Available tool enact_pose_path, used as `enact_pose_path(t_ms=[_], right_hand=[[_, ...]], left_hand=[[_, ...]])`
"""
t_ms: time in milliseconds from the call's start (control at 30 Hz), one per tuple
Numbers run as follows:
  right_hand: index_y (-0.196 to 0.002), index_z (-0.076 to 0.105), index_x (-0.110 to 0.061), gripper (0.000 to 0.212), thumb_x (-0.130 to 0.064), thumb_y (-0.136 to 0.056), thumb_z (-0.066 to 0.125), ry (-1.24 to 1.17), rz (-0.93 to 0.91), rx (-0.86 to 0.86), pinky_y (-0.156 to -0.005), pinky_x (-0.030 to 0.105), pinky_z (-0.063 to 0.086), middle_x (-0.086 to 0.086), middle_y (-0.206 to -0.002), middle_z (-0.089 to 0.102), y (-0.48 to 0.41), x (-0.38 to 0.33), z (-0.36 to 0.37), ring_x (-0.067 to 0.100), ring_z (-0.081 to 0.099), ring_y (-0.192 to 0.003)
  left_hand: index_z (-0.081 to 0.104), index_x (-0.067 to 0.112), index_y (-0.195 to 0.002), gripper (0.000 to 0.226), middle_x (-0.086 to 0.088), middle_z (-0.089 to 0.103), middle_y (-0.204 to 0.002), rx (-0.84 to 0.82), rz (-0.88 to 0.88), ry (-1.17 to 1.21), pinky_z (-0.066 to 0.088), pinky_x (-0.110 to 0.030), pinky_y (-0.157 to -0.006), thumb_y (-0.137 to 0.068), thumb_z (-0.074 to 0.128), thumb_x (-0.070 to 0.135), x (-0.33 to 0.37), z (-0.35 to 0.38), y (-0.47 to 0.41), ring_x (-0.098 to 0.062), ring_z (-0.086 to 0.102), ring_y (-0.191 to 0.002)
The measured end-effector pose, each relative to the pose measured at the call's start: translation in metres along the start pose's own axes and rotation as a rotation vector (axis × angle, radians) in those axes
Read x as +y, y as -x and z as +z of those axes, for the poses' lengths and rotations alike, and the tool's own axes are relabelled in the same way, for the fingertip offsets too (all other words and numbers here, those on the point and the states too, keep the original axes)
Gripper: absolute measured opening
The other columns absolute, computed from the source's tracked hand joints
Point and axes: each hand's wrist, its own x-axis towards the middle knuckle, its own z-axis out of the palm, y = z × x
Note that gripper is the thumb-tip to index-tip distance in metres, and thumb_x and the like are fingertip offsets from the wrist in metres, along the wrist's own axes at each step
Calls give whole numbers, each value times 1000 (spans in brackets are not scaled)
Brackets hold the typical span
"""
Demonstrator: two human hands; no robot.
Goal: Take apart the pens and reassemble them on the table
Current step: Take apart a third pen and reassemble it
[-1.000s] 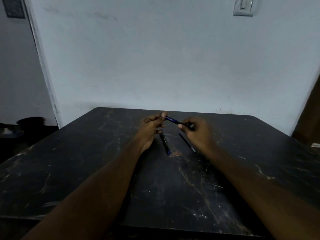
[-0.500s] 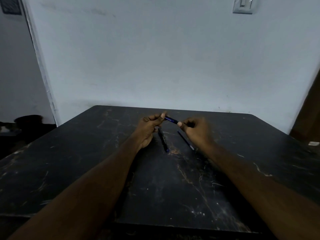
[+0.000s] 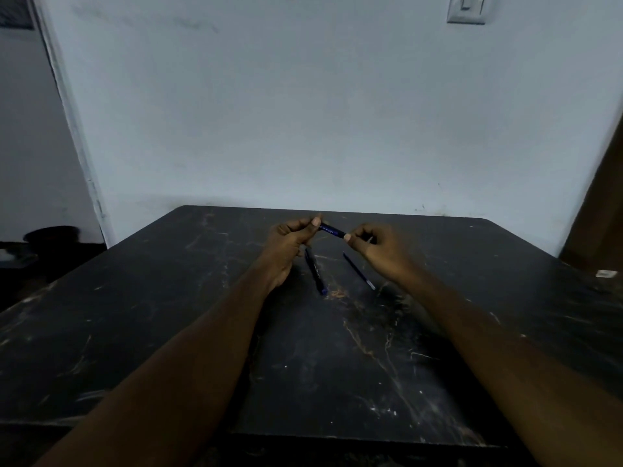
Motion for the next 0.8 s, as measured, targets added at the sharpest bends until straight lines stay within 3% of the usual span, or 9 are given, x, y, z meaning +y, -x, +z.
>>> enact_pose_path(t_ms=[133,233,300,400,467,567,667,733,800], right_hand=[[-84,66,-12,20,-29,-93,59,16,5,38,-58,28,35,-5,-68,55,1,-3,-8,10,48,-63],[-93,68,-11,21,-31,-91,60,-3,57,155,-64,30,43,2,-85,61,-3,-1,-19,15,54,-73],[-94,70,-12,19,-29,-91,62,-52,86,257,-66,28,46,5,-92,63,-6,1,-28,13,56,-76],[-90,72,-13,17,-29,-88,66,-131,148,334,-64,23,45,3,-86,68,-9,10,-39,8,57,-71],[-84,73,-15,18,-32,-84,69,-97,226,303,-64,26,45,0,-77,69,-10,19,-41,14,60,-72],[-79,74,-13,19,-32,-79,74,45,317,184,-59,24,40,3,-69,67,-12,29,-35,17,60,-67],[-80,78,-11,19,-30,-74,78,253,321,97,-58,27,50,5,-65,69,-11,34,-30,18,63,-60],[-75,78,-15,20,-34,-70,78,349,320,67,-66,38,59,4,-66,71,-9,34,-29,22,67,-63],[-75,78,-17,24,-40,-68,78,428,321,52,-69,40,60,2,-66,72,-6,33,-28,20,67,-64]], left_hand=[[75,25,-94,21,14,75,-92,60,-3,-56,38,-31,-67,-86,67,43,2,0,-1,-8,53,-73],[72,24,-103,30,12,74,-98,100,-32,-70,40,-28,-64,-86,65,48,4,-1,-2,-8,53,-71],[70,25,-102,27,13,73,-97,114,-39,-100,39,-27,-62,-87,65,46,3,-1,-2,-6,54,-69],[70,21,-96,17,11,70,-90,136,-19,-136,42,-18,-55,-88,66,36,-1,1,-5,3,57,-64],[70,18,-93,11,8,69,-88,144,4,-152,44,-10,-59,-88,68,28,-5,2,-7,3,59,-69],[70,16,-101,13,4,68,-90,131,20,-217,47,-17,-73,-88,69,19,-8,2,-9,-2,61,-81],[70,15,-102,14,6,68,-86,131,35,-232,46,-5,-60,-88,69,17,-11,1,-10,3,61,-76],[70,12,-104,17,4,68,-88,139,44,-235,45,-3,-57,-87,70,16,-11,1,-11,3,61,-75],[70,10,-106,19,2,68,-88,144,47,-239,45,-3,-57,-87,69,14,-12,2,-11,2,61,-75]])
